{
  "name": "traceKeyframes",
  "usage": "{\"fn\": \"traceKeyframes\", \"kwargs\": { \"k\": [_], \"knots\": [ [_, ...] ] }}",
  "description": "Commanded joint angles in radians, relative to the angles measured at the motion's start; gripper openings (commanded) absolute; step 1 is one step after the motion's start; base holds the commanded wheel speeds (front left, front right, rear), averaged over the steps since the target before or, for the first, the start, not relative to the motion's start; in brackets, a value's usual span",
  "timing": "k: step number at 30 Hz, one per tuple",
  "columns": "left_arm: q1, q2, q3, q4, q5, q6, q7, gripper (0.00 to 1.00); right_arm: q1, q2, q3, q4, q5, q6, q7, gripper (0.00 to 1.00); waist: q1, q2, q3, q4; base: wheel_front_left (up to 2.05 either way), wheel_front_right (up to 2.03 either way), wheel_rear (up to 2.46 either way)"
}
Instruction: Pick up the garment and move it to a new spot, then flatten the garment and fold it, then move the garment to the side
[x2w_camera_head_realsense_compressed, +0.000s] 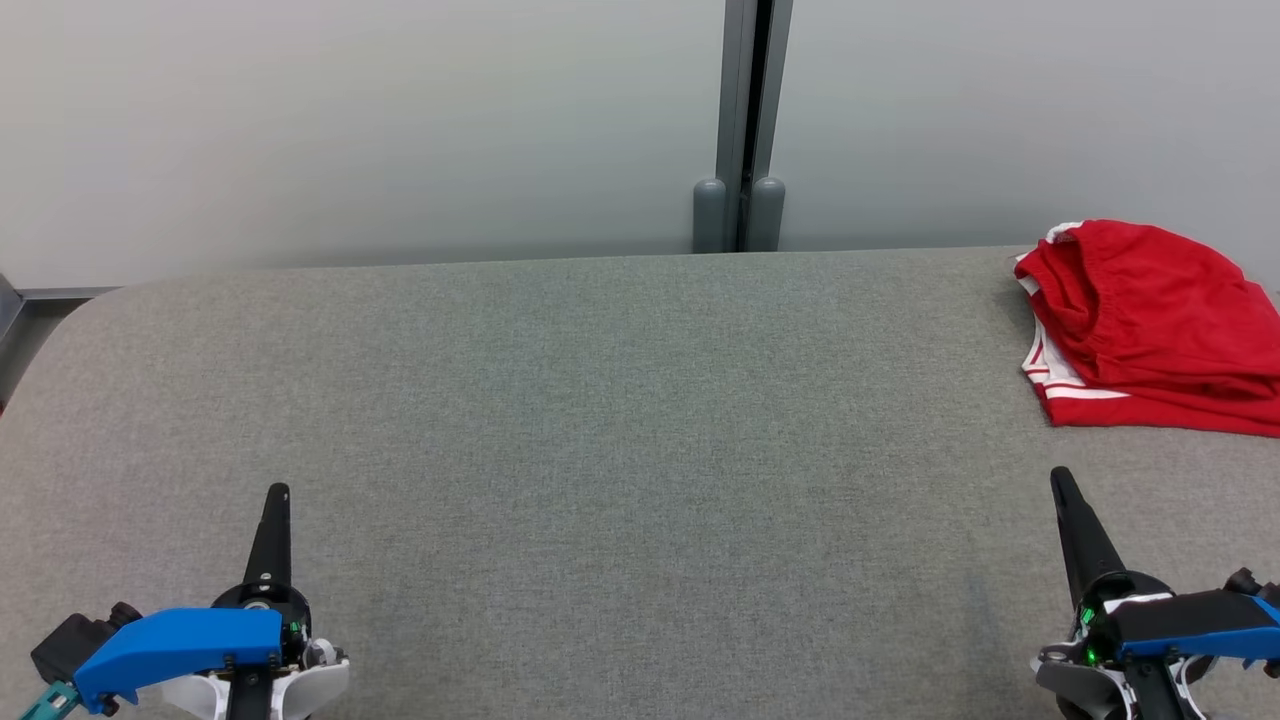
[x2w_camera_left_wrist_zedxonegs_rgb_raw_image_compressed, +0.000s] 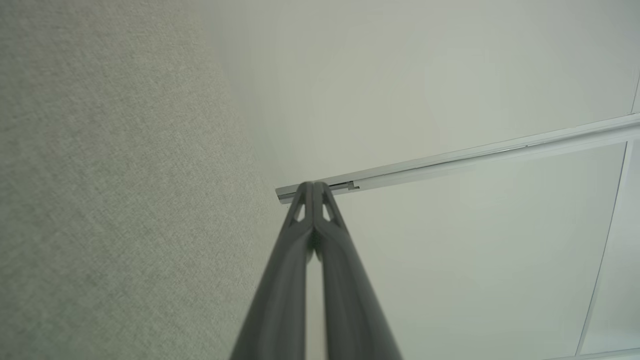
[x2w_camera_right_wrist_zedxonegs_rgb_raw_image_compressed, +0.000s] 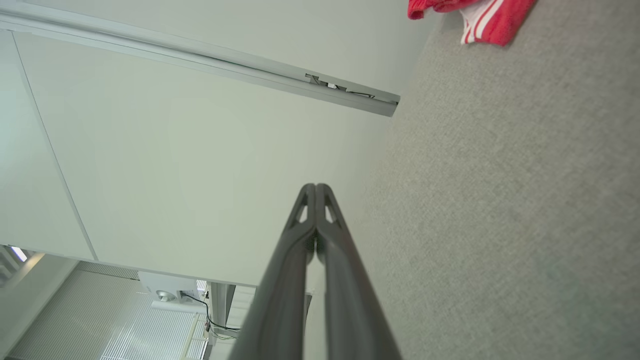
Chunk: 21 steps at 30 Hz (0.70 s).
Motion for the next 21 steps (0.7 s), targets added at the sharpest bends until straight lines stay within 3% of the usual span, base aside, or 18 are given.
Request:
{"fn": "traceKeyframes", "kwargs": {
  "k": [1, 21],
  "knots": [
    [-0.015, -0.001, 0.008, -0.009, -0.021, -0.009, 0.007, 0.00, -0.020, -0.007, -0.004, -0.003, 0.023, 0.000, 0.005, 0.00, -0.0001, 0.0000, -0.001, 0.000, 0.00, 0.00, 0.00],
    [-0.030, -0.004, 0.018, -0.008, -0.180, -0.016, 0.046, 0.00, -0.026, -0.008, -0.006, 0.011, 0.178, 0.000, 0.029, 0.00, -0.0001, 0.0000, -0.009, -0.002, 0.00, 0.00, 0.00]
  ]
}}
